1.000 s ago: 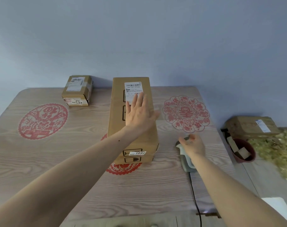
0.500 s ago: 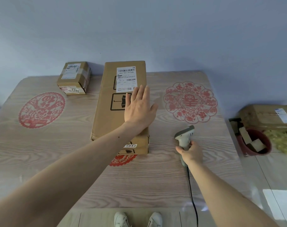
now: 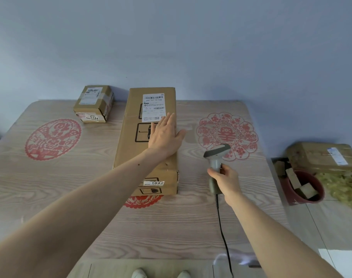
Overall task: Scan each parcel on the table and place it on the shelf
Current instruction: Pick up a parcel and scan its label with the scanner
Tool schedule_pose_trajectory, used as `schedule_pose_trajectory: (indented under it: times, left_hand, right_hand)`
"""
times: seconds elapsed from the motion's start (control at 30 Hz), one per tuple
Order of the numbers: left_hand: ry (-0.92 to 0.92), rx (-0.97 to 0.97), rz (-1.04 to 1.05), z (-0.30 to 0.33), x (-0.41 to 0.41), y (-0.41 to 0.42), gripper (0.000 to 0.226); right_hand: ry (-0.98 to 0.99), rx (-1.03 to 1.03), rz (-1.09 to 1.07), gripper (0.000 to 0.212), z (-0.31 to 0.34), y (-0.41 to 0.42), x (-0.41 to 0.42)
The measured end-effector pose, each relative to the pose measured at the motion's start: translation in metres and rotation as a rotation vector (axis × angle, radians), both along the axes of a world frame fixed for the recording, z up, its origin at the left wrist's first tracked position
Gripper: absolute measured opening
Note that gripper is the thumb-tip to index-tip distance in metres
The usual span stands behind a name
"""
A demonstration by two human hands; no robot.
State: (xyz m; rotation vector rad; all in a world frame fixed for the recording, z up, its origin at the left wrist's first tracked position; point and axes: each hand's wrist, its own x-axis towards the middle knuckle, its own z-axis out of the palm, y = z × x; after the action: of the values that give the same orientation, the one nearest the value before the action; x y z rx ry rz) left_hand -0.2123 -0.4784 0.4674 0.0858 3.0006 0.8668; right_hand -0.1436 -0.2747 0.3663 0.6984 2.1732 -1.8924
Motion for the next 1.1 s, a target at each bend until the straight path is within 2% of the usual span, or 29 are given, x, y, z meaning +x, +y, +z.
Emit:
schedule_pose_trajectory:
  times: [0.3, 0.5, 0.57, 0.77, 0.97, 1.1]
  left_hand:
    - [0.015, -0.029, 0.067, 0.019, -0.005, -0.05, 0.063]
    - [0.037, 0.001, 0.117, 0.009, -0.027, -0.1, 0.055]
    - [0.014, 0.038, 0.128, 0.007, -0.03, -0.112, 0.055]
    - [-0.142, 0.249, 0.161, -0.007, -0.03, -0.132, 0.072]
    - [-0.183, 0.407, 0.15, -0.017, -0.023, -0.132, 0.082]
    - [-0.183, 0.409, 0.138, -0.022, -0.02, -0.134, 0.082]
  right_hand:
    - [0.179, -0.24, 0.092, 0.011, 0.107, -0.044, -0.038]
    - [0.189, -0.069, 0.044, 0.031, 0.16, -0.109, -0.063]
    - [0.18, -0.054, 0.031, 0.037, 0.168, -0.129, -0.068]
    - [0.13, -0.072, -0.038, 0.048, 0.171, -0.175, -0.084]
    - [0.133, -0.101, -0.091, 0.044, 0.164, -0.196, -0.086]
    - [0.123, -0.098, -0.102, 0.042, 0.159, -0.199, -0.087]
